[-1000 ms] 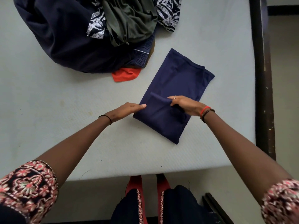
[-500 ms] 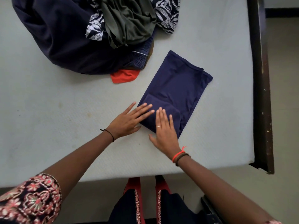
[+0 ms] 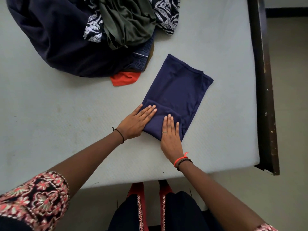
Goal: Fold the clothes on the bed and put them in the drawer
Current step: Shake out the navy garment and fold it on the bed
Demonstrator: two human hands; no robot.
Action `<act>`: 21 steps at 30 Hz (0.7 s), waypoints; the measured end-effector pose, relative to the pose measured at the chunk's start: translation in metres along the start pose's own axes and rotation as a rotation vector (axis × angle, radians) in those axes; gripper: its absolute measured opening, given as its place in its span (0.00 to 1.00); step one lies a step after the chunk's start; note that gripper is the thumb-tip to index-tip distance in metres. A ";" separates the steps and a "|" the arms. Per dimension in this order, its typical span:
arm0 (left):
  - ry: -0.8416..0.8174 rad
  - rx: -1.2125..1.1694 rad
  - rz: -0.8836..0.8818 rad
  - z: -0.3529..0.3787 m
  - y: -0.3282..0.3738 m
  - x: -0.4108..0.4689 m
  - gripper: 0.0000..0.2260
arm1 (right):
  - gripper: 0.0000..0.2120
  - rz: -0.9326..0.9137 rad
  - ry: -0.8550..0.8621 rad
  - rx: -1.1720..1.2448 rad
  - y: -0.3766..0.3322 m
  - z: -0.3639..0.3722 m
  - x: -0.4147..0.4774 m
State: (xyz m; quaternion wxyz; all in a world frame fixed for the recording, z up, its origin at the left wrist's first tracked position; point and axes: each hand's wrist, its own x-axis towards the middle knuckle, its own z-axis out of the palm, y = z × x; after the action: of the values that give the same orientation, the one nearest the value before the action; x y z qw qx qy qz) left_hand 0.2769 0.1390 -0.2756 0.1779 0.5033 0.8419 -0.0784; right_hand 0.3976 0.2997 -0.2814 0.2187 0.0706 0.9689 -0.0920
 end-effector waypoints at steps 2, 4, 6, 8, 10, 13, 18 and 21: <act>-0.069 -0.036 0.021 -0.005 0.002 -0.011 0.32 | 0.31 -0.017 -0.081 0.095 -0.003 -0.001 -0.013; -0.159 -0.057 0.078 -0.015 0.005 -0.021 0.30 | 0.33 -0.050 -0.176 0.196 -0.007 -0.010 -0.027; -0.369 -0.215 0.079 -0.036 0.008 -0.029 0.29 | 0.33 -0.085 -0.316 0.313 -0.006 -0.023 -0.038; -0.488 -0.466 -0.008 -0.058 0.002 -0.028 0.26 | 0.33 -0.066 -0.456 0.485 -0.002 -0.046 -0.042; -0.478 -0.648 -0.071 -0.077 -0.011 -0.023 0.18 | 0.29 0.000 -0.505 0.619 0.010 -0.067 -0.034; -0.402 -0.793 -0.140 -0.093 -0.035 -0.011 0.04 | 0.21 0.087 -0.439 0.683 0.038 -0.100 -0.011; -0.209 -1.022 -0.295 -0.100 -0.061 0.027 0.10 | 0.10 0.149 -0.358 0.862 0.089 -0.140 0.037; -0.092 -1.033 -0.372 -0.094 -0.067 0.058 0.09 | 0.09 0.179 -0.288 0.940 0.110 -0.145 0.068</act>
State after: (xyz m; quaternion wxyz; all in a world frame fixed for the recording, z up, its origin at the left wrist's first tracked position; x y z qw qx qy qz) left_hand 0.1725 0.1833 -0.2137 0.4215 0.1893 0.8370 0.2932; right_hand 0.2968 0.4442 -0.1982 0.3018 0.2309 0.7727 -0.5084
